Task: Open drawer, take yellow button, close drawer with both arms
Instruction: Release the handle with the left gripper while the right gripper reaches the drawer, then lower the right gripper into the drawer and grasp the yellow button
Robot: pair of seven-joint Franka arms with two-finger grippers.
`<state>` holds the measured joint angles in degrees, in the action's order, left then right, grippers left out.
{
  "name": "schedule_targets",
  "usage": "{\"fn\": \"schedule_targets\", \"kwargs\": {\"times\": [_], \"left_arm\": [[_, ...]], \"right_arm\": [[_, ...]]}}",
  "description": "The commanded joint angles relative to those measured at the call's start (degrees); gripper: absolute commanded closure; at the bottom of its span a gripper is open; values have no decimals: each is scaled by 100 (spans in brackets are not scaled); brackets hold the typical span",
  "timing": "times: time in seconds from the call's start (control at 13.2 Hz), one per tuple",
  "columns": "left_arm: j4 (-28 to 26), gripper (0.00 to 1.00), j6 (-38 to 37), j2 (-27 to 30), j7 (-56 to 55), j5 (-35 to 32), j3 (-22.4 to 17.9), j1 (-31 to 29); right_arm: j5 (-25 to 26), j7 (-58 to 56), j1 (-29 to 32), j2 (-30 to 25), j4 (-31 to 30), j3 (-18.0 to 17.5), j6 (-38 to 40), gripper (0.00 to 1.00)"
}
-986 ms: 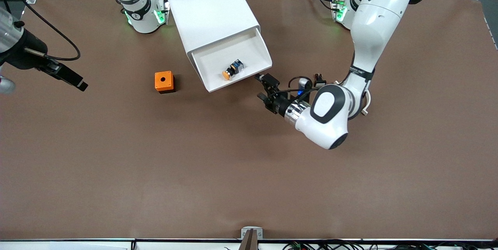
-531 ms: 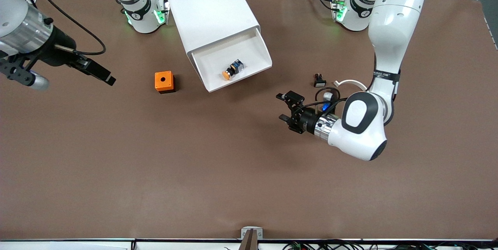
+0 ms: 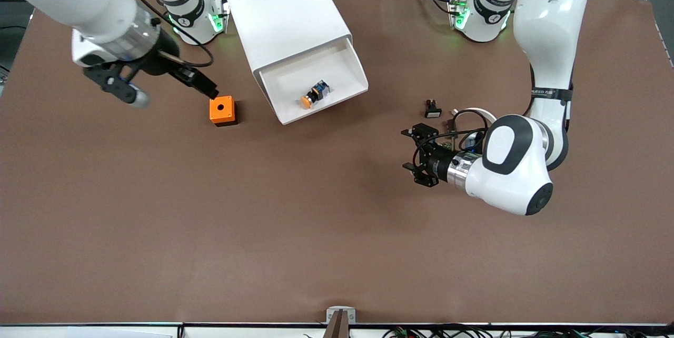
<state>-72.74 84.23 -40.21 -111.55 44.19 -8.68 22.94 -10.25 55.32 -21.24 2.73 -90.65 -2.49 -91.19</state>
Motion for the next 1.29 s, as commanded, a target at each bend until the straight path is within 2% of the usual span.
{"fn": "schedule_targets", "kwargs": {"times": [0.0,0.3,0.68,0.99,1.06,1.21], "left_arm": [[-82,1,-283,469,911,-899,-2,105],[-91,1,-284,584,1662,-1674,-2,114],[-74,1,-275,716,2013,-2028,51,96],[-74,1,-231,716,3356,-2301,16,-53],[-74,1,-153,725,3568,-2301,16,-62],[-91,1,268,716,3816,-2301,68,43]], "right_arm": [[41,791,-651,393,-67,55,-91,0],[50,2489,-1523,1044,-199,64,-925,0],[41,3476,-2182,1072,-963,55,-2147,0],[41,3617,-2367,1063,-1296,55,-2552,0],[41,3618,-2394,1063,-1332,55,-2571,3],[41,3565,-2376,1063,-1307,55,-2501,33]]}}
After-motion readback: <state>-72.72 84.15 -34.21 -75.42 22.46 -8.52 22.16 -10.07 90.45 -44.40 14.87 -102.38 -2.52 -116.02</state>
